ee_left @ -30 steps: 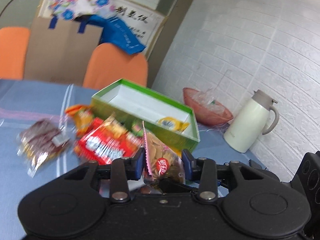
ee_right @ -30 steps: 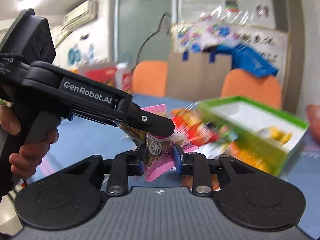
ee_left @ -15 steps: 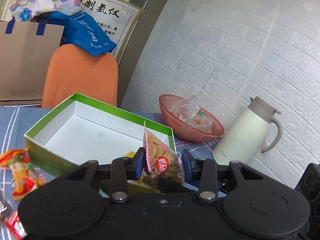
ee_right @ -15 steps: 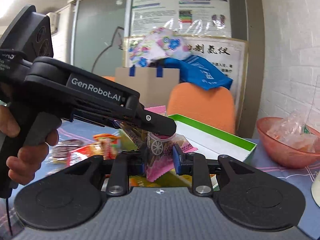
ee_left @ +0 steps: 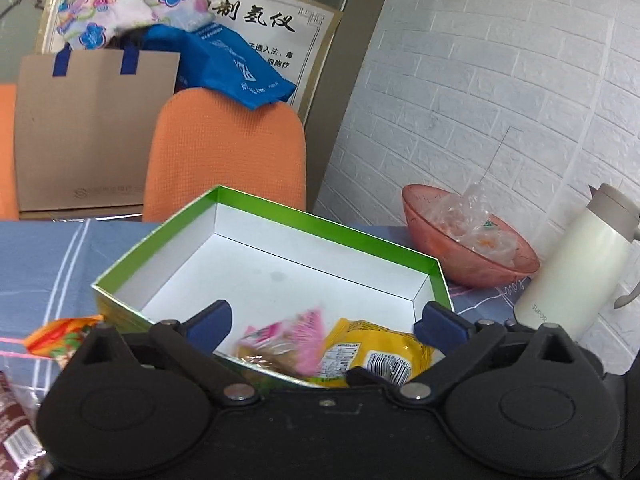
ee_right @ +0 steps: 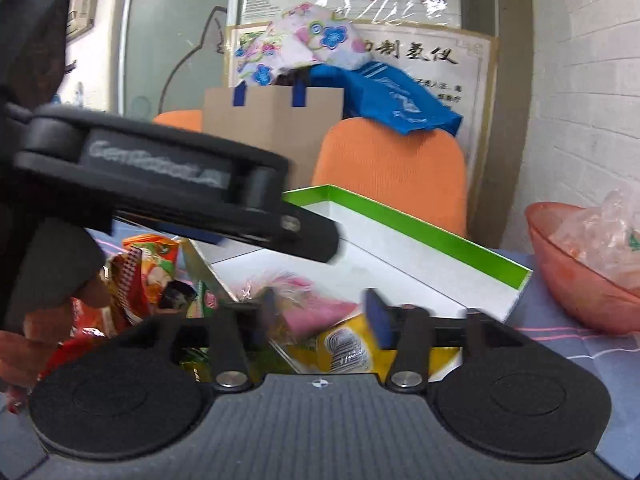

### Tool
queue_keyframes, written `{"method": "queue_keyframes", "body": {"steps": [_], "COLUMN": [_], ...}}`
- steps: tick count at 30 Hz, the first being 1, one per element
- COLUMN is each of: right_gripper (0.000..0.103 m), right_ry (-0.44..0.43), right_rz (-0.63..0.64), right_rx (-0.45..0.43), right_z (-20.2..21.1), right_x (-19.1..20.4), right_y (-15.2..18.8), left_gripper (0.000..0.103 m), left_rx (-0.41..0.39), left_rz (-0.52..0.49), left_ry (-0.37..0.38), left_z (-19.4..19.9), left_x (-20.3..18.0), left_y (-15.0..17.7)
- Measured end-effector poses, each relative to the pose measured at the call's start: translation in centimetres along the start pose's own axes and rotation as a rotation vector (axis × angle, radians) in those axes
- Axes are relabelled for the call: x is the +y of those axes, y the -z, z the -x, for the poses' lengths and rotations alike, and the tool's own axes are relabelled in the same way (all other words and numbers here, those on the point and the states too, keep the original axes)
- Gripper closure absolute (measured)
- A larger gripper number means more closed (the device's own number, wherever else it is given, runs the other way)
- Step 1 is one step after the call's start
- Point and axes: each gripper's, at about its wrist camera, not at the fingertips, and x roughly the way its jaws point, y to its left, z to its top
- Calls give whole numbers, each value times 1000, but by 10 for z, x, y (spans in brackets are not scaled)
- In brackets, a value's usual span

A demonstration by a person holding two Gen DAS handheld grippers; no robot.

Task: Organize snacks
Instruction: 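Move the left gripper to the clear cookie pack while the right approaches the blue-green candy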

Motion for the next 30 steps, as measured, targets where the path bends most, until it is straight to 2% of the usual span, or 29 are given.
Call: {"method": "queue_keyframes", "body": {"steps": [4,10,16,19,24,27,30], "right_gripper": [0,0,0,0,0,0,0], "right_ry": [1,22,34,47,42,38,31], "right_rz": [-6,-67,-161,-193,-221,-215,-200], "right_rx": [-49,-113,-71,-13,85,112,106], "right_z": [33,98,141,153,163,166,171], "right_x": [1,3,5,5,9,15,18], "right_y": [-3,6,44,65,95,101,101], "left_gripper": [0,0,0,0,0,0,0], "left_rx": [-31,-32,-28,10,110,158,193], "left_rz": [6,-26,42,58,70,3,-67], "left_ry": [15,-43,82,119,152,192,171], "left_z": [33,95,134,140,127,113,93], "left_x": [-5,-22,-24,-26,-30,-39,-52], "left_y": [-2,20,71,100,130,135,136]}}
